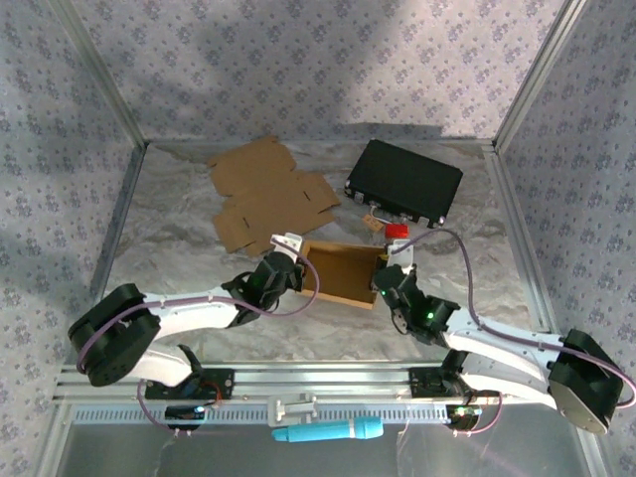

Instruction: Fold the paper box

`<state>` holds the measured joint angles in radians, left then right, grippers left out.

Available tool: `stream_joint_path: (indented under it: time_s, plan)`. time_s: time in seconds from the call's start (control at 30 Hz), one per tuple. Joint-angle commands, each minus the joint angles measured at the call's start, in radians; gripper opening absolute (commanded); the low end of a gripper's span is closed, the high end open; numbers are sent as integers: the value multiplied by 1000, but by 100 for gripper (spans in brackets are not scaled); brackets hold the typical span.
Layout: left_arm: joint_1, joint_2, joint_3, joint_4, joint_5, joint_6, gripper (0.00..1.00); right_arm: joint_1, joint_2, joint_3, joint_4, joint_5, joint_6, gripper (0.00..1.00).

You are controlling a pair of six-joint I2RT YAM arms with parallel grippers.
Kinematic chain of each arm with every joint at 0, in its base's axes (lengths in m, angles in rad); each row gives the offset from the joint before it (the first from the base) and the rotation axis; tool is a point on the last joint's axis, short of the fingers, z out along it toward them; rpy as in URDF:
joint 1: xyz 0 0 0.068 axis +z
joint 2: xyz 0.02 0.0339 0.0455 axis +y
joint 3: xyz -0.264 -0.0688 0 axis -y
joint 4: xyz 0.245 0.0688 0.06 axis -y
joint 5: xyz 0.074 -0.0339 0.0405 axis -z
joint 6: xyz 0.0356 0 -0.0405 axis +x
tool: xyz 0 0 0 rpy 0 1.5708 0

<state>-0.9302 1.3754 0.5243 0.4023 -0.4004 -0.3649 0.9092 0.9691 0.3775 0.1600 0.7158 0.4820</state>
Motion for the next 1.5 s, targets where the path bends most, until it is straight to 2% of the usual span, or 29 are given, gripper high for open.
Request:
stream_joint_path:
  time_s: [0.0, 0.13, 0.2, 0.27, 0.33, 0.43, 0.53, 0.7, 0.9, 0.93, 1.0, 1.07, 1.13, 1.2, 1.27, 1.33, 1.4, 1.47]
  plan:
    - [2, 3, -40, -27, -12, -17, 0, 14, -21, -20, -7, 90, 29, 0]
    - [-5, 39, -44, -33, -19, -39, 0, 32, -21, -16, -70, 110, 80, 3]
    - [-11, 61, -37, -33, -22, -51, 0, 46, -23, 11, -132, 123, 109, 8]
    - [-20, 79, -19, -50, -39, -57, 0, 55, -35, 54, -225, 128, 137, 17]
    - [-25, 94, 3, -70, -64, -57, 0, 62, -59, 96, -307, 114, 189, 32]
    - [-25, 112, 24, -79, -92, -54, 0, 63, -102, 140, -405, 66, 252, 44]
    - [-25, 126, 35, -75, -102, -51, 0, 67, -154, 170, -499, 6, 329, 52]
    - [-25, 149, 51, -72, -107, -58, 0, 95, -257, 217, -625, -86, 374, 55]
    - [-25, 77, 89, -145, -113, -49, 0, 103, -377, 311, -741, -69, 349, 55]
    - [-25, 46, 102, -162, -115, -36, 3, 101, -381, 336, -754, -58, 334, 54]
    - [-4, -4, 148, -224, -95, -15, 19, 87, -369, 393, -808, -12, 337, 56]
    - [66, -38, 221, -317, -27, -18, 42, 37, -334, 454, -849, 44, 357, 56]
    - [165, -31, 324, -418, 59, -28, 53, -61, -288, 498, -806, 8, 276, 55]
    - [277, 12, 456, -499, 167, -26, 57, -206, -214, 566, -801, -70, 265, 54]
    - [375, 109, 633, -624, 226, -39, 59, -427, -133, 633, -768, -297, 246, 55]
    - [444, 204, 807, -736, 259, -62, 59, -596, -50, 725, -819, -465, 307, 54]
    - [493, 283, 928, -784, 311, -77, 58, -719, 46, 804, -874, -616, 336, 53]
    - [548, 383, 1052, -845, 410, -144, 57, -813, 167, 902, -945, -792, 380, 53]
